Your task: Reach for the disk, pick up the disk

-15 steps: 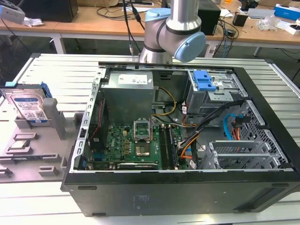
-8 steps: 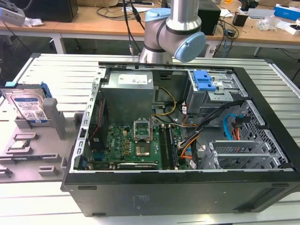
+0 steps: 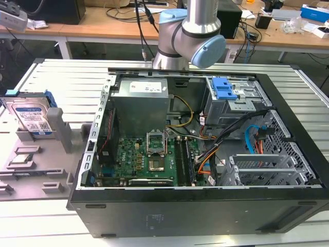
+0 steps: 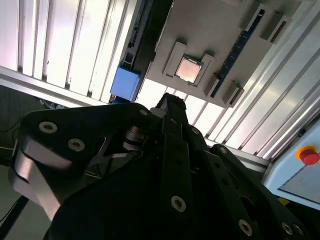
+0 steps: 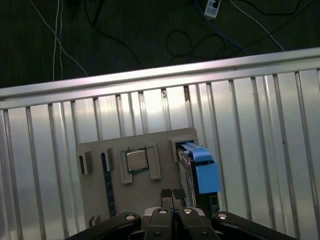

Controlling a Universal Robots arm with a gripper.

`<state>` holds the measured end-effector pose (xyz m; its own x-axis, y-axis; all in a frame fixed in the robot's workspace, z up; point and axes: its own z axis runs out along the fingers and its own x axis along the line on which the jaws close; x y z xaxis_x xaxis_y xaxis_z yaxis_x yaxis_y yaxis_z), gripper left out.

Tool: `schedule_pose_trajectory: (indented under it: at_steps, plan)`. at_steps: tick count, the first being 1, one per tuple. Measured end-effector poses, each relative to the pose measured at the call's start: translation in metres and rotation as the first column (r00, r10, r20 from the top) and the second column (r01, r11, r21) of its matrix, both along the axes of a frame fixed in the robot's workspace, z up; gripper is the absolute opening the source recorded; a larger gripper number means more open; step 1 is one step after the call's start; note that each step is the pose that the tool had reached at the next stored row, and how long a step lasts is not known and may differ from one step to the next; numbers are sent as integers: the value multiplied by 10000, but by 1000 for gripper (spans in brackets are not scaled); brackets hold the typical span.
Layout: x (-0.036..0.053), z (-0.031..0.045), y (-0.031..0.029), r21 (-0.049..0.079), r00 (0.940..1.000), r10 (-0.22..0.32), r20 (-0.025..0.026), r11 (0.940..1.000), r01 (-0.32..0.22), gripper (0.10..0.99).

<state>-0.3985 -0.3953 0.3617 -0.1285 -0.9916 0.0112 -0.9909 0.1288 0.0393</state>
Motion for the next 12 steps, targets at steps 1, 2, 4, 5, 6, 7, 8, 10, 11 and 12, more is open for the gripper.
schedule_pose_trajectory:
  at_steps: [1,2,4,5,6,7,8,10,11,12]
  plan:
    - [0,0,0,0,10000,0,0,10000,0,106]
    - [0,0,0,0,10000,-1,0,10000,1,106]
    - [0,0,0,0,10000,-1,0,10000,1,169]
    - [0,0,0,0,10000,-2,1,10000,2,235]
    - [0,0,0,0,10000,-3,1,10000,3,235]
    - [0,0,0,0,10000,-4,0,10000,4,357]
    - [0,0,0,0,10000,-5,1,10000,5,478]
    - [0,0,0,0,10000,-6,1,10000,6,478]
    - [0,0,0,0,10000,-6,1,10000,6,545]
    - [1,-1,1,1,10000,-6,2,10000,6,545]
